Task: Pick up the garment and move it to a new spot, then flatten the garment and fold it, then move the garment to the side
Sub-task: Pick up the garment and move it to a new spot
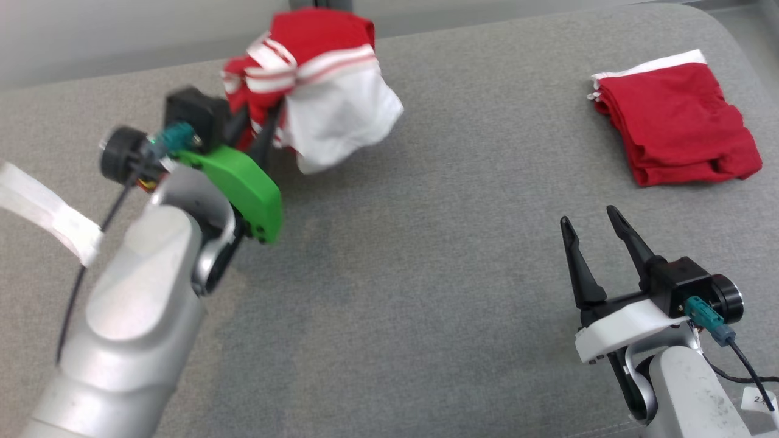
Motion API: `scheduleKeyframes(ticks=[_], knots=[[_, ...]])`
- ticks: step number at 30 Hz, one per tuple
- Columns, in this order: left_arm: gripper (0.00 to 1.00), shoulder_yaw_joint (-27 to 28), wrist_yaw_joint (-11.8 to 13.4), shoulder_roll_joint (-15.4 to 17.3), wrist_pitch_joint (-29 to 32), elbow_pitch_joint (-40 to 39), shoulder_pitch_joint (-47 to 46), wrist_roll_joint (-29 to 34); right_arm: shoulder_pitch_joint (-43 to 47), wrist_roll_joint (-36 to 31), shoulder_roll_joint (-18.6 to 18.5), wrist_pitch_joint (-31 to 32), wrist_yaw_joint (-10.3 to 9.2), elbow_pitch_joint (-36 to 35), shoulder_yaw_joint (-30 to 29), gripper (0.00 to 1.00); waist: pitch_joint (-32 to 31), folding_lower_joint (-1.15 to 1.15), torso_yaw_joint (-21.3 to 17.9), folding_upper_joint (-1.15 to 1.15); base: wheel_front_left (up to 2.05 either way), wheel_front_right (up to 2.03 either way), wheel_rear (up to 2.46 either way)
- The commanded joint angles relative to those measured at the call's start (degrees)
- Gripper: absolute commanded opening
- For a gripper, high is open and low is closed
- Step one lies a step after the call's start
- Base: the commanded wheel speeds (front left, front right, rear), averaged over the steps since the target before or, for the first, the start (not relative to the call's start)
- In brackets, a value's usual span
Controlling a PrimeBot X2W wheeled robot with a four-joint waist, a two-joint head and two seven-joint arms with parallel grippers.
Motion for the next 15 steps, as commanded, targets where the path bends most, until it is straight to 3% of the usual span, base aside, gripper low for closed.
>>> scheduleKeyframes(ticks=[1, 8, 15], knots=[[0.0, -0.69, 0.48, -0.58, -0.89, -0.4, 3.01, -0.26, 0.85, 0.37, -0.18, -0.25, -0.09, -0.39, -0.15, 1.0, -1.26, 0.0, -1.6, -0.01, 0.0, 0.0, 0.0], [0.0, -5.5, 1.66, -3.46, -4.75, 2.88, 13.29, 1.28, 1.43, 1.2, -0.2, -0.25, -0.09, -0.27, 0.3, 1.0, -0.91, 0.0, -2.38, -0.01, 0.0, 0.0, 0.0], [0.0, -6.58, 2.49, -6.64, -9.1, 8.49, 18.2, 0.07, 1.0, 1.89, -0.2, -0.26, -0.09, 0.33, 1.03, 1.0, -1.02, 0.0, -2.02, -0.01, 0.0, 0.0, 0.0]])
